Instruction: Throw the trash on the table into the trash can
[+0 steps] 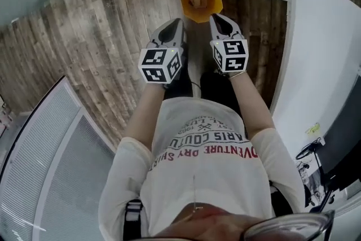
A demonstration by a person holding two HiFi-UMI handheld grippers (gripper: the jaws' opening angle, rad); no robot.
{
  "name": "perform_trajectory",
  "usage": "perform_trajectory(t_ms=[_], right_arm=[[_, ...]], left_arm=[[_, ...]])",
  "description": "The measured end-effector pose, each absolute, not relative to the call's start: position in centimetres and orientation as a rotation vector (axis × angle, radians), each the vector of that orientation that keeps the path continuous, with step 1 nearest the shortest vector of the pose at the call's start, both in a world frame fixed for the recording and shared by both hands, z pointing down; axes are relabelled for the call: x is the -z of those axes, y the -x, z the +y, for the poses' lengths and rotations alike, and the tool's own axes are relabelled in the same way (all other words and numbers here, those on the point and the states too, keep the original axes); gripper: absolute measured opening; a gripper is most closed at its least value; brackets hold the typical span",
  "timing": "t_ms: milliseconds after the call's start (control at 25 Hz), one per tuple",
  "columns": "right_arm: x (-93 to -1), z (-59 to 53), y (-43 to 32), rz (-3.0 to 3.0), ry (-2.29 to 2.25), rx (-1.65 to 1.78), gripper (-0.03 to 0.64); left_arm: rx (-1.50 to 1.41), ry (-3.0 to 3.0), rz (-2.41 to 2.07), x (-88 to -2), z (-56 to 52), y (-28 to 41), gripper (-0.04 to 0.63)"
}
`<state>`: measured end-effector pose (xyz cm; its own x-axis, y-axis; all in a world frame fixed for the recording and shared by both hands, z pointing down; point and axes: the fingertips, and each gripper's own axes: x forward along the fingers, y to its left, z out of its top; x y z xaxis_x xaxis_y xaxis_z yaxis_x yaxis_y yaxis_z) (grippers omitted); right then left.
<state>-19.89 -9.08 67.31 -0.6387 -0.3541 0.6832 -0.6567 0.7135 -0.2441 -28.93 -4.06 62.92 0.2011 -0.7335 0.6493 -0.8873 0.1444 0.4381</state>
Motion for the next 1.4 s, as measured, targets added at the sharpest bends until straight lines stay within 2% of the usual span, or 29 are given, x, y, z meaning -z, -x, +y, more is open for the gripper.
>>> perform_trajectory(t_ms=[320, 640, 1000, 1240, 1400], right_arm=[[-48.2, -13.1, 14.9, -2.457, -1.130, -0.578, 0.028], [-34.8, -12.5, -1.7, -2.428, -1.588, -0.457, 0.026], [-31.7, -0.9, -27.2, -2.000, -2.190, -0.391, 0.026], [-33.3, 9.6, -39.4, -1.772, -2.391, -0.455, 0.026], [-33.3, 14.6, -45.0, -1.688, -2.466, -0.453, 0.026]], left_arm=[[-0.262, -2.035, -1.387, -46.2, -10.9, 21.4, 0.023], [-0.271, -2.369, -1.078, -36.0, -12.7, 6.1, 0.023], [-0.242, -2.714, -0.558, -30.2, -5.7, -19.7, 0.023], [-0.234, -2.779, -0.338, -30.0, 2.9, -32.9, 0.023], [-0.268, -2.801, -0.231, -30.4, 7.5, -38.8, 0.023]])
